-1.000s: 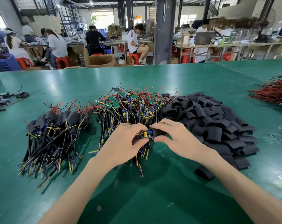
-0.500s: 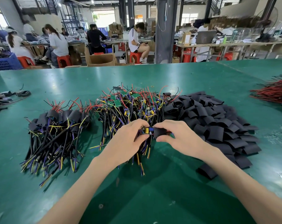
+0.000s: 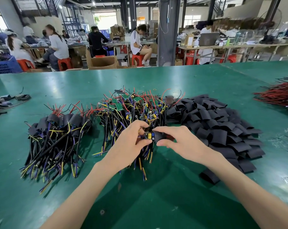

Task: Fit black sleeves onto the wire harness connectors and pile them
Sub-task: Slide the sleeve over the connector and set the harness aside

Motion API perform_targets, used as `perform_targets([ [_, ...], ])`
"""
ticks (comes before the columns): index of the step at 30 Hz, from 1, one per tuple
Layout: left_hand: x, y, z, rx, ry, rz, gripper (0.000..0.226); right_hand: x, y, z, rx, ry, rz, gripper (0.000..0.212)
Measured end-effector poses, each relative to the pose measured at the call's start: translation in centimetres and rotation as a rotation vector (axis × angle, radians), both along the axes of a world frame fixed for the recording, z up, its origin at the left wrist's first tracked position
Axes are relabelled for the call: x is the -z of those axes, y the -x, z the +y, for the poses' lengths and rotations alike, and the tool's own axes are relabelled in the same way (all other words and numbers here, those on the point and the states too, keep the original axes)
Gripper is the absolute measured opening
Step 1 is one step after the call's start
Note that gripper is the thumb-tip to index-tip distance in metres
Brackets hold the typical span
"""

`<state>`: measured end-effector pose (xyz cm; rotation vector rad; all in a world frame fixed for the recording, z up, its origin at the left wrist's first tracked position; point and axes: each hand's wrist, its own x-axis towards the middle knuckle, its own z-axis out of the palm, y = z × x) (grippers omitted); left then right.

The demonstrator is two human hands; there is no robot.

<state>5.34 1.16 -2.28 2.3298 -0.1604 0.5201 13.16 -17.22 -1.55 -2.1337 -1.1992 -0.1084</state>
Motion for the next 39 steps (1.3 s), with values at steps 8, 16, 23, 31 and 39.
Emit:
perform_targets([
  [8,0.4,-0.4,0.0,-0.024,0.001,0.040,0.022,0.0,0.4,0.0,0.005,0.106,-0.280,0.041],
  [16,0.3,-0.2,0.1,-0.012,-0.084,-0.032,0.023,-0.1,0.4,0.1,-0.041,0.073,-0.230,0.036],
  [23,-0.4,-0.1,0.1,-0.015,-0.011,-0.018,0.035,-0.2,0.0,0.1,-0.015,-0.015,-0.092,0.024],
  [31,0.2,-0.5,0.2,-0.036,0.024,-0.017,0.022,0.3,0.1,0.0,-0.004,0.041,-0.141,0.029],
  [39,0.3,-0.4,0.0,-0.003,-0.058,-0.055,0.034,0.5,0.3,0.2,-0.001,0.138,-0.186,0.038],
])
